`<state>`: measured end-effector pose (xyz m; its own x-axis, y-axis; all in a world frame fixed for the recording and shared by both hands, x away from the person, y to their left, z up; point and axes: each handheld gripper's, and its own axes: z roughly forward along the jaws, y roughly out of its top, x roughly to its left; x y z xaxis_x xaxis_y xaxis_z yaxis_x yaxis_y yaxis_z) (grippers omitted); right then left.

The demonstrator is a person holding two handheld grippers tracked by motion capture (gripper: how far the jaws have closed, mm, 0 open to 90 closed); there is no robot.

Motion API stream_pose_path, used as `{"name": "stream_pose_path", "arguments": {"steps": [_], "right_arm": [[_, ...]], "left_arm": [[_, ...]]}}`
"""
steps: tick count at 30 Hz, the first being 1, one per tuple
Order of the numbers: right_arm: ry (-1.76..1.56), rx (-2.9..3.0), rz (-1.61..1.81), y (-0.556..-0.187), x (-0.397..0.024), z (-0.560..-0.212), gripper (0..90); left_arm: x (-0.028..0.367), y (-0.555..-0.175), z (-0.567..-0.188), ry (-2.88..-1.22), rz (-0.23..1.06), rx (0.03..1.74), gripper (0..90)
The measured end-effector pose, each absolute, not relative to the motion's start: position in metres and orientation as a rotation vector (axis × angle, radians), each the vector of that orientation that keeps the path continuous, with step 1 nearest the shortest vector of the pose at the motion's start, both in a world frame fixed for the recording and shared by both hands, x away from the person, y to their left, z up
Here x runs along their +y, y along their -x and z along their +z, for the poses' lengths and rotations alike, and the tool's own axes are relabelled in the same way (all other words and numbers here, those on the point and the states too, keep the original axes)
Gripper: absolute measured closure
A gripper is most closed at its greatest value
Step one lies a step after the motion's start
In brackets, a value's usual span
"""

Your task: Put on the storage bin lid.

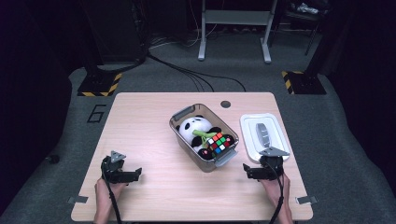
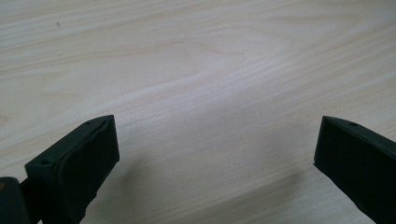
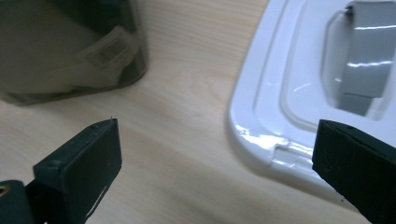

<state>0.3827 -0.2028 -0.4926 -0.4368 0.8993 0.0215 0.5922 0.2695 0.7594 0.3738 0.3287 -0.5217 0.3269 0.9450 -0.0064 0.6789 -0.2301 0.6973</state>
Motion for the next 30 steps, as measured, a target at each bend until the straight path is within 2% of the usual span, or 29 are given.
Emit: {"name": "stream_pose_path", "arguments": {"steps": [14,23,30], "right_arm": [[-1.428,2.085,0.938,-0.434,-0.229,-0.482,0.7],[-1.517,2.065,0.890,-0.472,-0.241,-0.490,2.6],[-1.561,2.065,0.832,-0.500,-0.246,-0.493,27.6]], "left_arm": [[0.327,-0.370,-0.532,-1.951,0.602,1.420,0.0],[0.326,-0.370,-0.532,-1.956,0.596,1.408,0.0],[0.324,-0.370,-0.531,-1.967,0.592,1.401,0.0]]}}
